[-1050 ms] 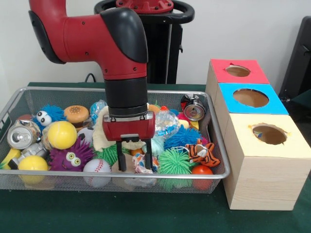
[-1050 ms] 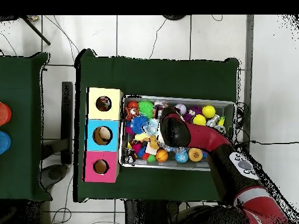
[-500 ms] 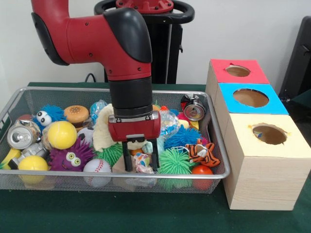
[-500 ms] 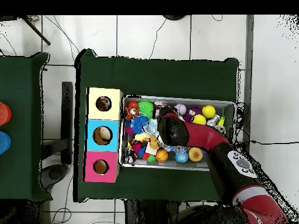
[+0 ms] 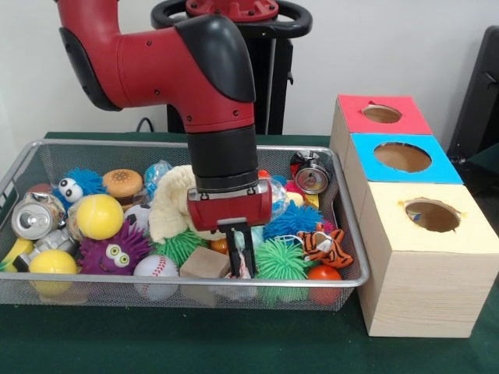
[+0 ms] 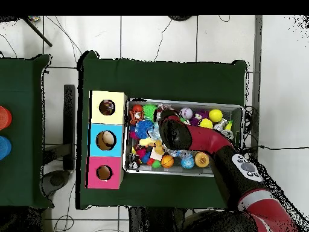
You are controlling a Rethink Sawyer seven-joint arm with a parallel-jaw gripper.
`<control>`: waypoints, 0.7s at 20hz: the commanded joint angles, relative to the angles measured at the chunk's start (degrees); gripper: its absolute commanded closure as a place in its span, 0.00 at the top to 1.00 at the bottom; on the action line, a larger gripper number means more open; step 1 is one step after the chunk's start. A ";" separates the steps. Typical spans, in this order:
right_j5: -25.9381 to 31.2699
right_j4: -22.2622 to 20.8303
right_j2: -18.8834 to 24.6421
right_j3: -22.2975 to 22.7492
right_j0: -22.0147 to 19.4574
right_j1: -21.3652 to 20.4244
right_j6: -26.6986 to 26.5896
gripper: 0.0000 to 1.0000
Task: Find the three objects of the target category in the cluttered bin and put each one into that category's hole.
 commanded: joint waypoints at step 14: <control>7.23 -1.00 0.47 1.61 1.17 -3.93 3.18 0.00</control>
